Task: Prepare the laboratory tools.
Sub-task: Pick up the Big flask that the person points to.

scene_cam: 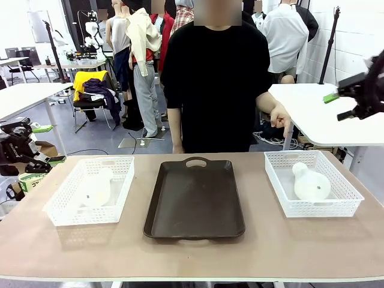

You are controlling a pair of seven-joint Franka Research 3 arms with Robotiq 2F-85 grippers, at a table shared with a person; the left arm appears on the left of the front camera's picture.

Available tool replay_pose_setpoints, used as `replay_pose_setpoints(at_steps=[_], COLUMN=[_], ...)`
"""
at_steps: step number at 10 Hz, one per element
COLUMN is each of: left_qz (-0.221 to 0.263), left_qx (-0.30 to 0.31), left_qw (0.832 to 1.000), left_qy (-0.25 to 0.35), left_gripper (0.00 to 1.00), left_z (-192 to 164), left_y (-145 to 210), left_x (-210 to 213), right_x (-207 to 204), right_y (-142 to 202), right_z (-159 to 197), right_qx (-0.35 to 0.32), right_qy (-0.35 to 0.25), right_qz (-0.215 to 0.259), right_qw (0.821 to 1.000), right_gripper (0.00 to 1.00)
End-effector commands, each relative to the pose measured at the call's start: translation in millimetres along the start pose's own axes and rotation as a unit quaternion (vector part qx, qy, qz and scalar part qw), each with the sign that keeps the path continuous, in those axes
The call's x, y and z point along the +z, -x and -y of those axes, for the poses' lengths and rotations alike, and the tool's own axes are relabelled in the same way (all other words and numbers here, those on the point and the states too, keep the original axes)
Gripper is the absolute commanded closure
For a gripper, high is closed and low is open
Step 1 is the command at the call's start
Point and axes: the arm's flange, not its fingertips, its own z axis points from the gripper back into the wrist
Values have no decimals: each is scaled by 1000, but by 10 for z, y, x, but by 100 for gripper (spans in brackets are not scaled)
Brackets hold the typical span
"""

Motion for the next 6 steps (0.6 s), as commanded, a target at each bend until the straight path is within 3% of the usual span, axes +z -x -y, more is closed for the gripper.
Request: replay_pose_setpoints(at_steps=[1,3,5,6], left_qz=[3,3,3,3], left_qx=[-3,-3,-3,-3], left_qw=[1000,1000,1000,1000], left_qy=[-4,-4,-4,-4], left_gripper=[0,0,0,0], left_z=[12,12,12,12], left_y=[-5,-5,-5,-5], left_x=[7,7,7,7], right_x=[-594,-1043,-1388,-1533], right_y=[55,-15,-58,-81], right_z=[-185,-290,-292,-228], right_qx=[-25,-40,-43,-47], right_qy=[182,278,341,344], right_qz=[-20,-42,-62,-82], right_qw=[983,959,937,934], right_gripper=[0,0,0,0])
